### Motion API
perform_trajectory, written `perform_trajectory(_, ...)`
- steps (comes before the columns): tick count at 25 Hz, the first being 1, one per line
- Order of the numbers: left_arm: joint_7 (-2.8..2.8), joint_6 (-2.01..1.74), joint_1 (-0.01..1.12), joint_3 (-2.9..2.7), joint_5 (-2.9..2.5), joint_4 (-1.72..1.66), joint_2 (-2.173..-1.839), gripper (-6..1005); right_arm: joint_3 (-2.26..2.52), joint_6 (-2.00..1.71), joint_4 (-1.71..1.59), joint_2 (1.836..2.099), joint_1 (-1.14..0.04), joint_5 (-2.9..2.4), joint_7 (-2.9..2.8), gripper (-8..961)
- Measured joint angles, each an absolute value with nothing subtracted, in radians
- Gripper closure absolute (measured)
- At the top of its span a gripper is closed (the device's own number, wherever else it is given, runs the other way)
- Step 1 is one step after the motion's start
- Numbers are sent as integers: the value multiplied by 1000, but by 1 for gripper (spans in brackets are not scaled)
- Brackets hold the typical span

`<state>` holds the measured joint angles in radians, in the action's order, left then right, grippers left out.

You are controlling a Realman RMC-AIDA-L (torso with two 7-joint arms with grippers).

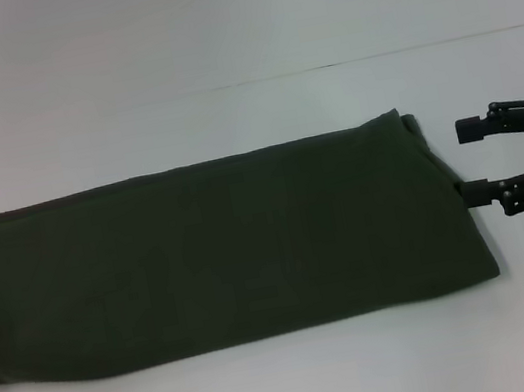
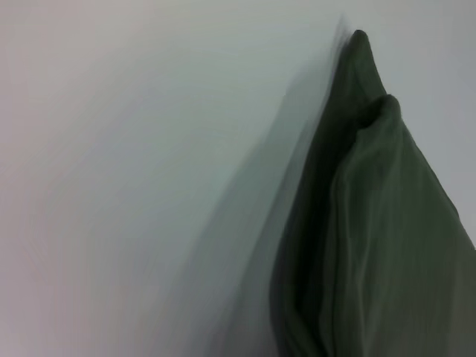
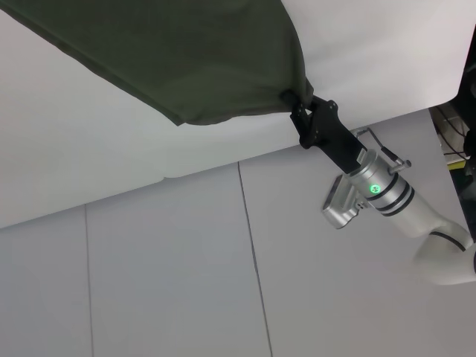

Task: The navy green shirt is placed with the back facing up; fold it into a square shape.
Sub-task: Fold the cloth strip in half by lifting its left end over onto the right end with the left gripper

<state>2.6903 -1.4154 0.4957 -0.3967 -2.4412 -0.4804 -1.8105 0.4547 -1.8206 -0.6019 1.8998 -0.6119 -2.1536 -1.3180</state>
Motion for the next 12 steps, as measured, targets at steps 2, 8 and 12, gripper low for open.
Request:
perform_trajectory(2, 2685, -1417, 495, -397, -2439, -481, -1810, 922, 454, -1822, -603, 1900, -612, -2154, -1318, 11)
perform_trajectory(8, 2681, -1417, 499, -397, -2442, -478, -1810, 917, 454, -1823, -605, 1900, -612, -2154, -1319, 11)
perform_trajectory(12, 2680, -1417, 500, -397, -2443, -481, -1810, 913, 454, -1823, -606, 1899, -613, -2154, -1319, 11)
